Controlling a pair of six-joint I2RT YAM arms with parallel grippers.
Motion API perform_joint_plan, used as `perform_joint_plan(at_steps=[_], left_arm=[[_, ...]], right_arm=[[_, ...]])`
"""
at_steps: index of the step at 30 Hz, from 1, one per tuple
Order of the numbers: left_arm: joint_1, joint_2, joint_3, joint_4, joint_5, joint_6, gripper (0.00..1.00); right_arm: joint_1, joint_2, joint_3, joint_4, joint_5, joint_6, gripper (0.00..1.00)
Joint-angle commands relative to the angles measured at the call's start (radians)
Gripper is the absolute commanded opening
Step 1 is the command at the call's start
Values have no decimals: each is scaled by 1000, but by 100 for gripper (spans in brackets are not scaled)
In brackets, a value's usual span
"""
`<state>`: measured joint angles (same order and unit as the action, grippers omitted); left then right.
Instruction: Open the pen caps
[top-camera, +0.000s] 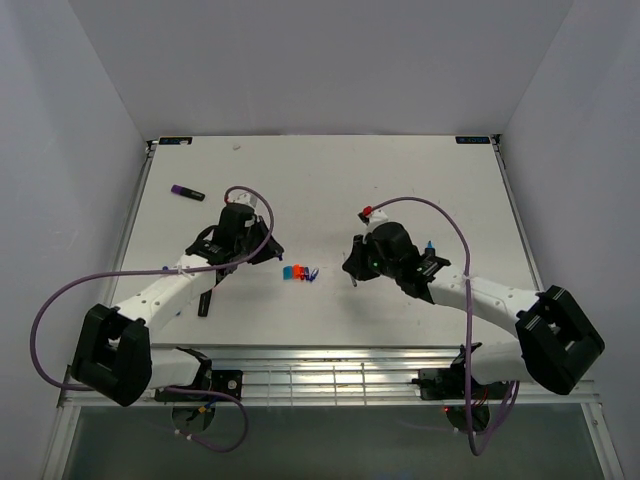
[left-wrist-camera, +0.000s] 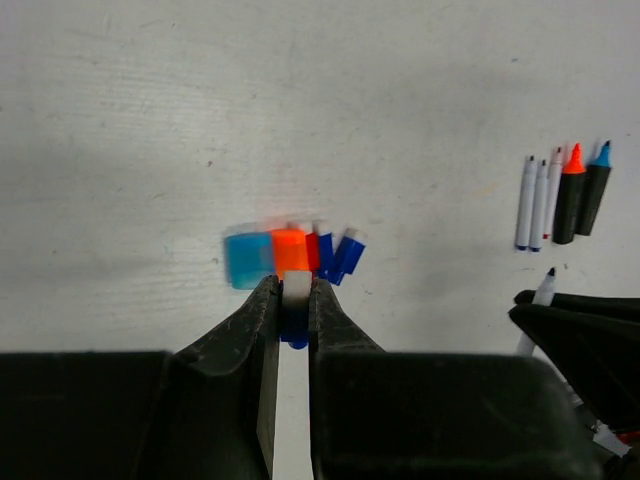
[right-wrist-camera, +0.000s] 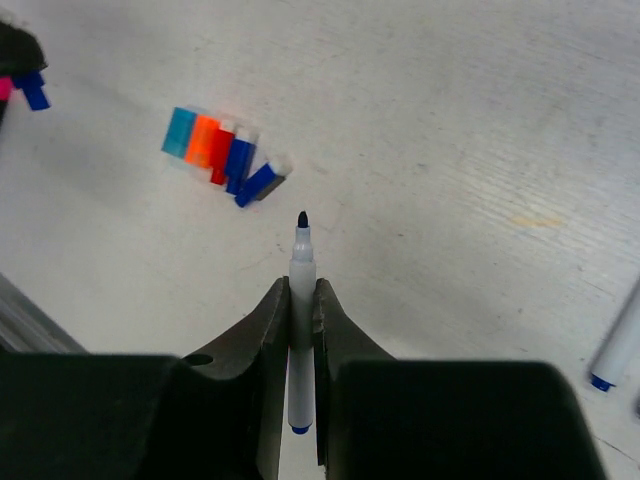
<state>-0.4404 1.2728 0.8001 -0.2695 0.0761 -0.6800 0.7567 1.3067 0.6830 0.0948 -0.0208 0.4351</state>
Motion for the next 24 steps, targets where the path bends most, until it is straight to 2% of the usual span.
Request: perform_joint_plan(at_steps=[1, 7, 12, 24], left_arm=[[-1, -1, -28, -33, -45, 23, 0], [-1, 49, -73, -24, -15, 22, 0], [-1, 79, -101, -4, -19, 22, 0], [-1, 128, -127, 62, -22, 13, 0]], right_arm=[[-5, 34, 58, -145, 180, 2, 8], [-29, 95, 105, -233, 268, 13, 8], [-77, 129, 99, -230, 234, 10, 8], [-109, 227, 144, -228, 266, -35, 8]])
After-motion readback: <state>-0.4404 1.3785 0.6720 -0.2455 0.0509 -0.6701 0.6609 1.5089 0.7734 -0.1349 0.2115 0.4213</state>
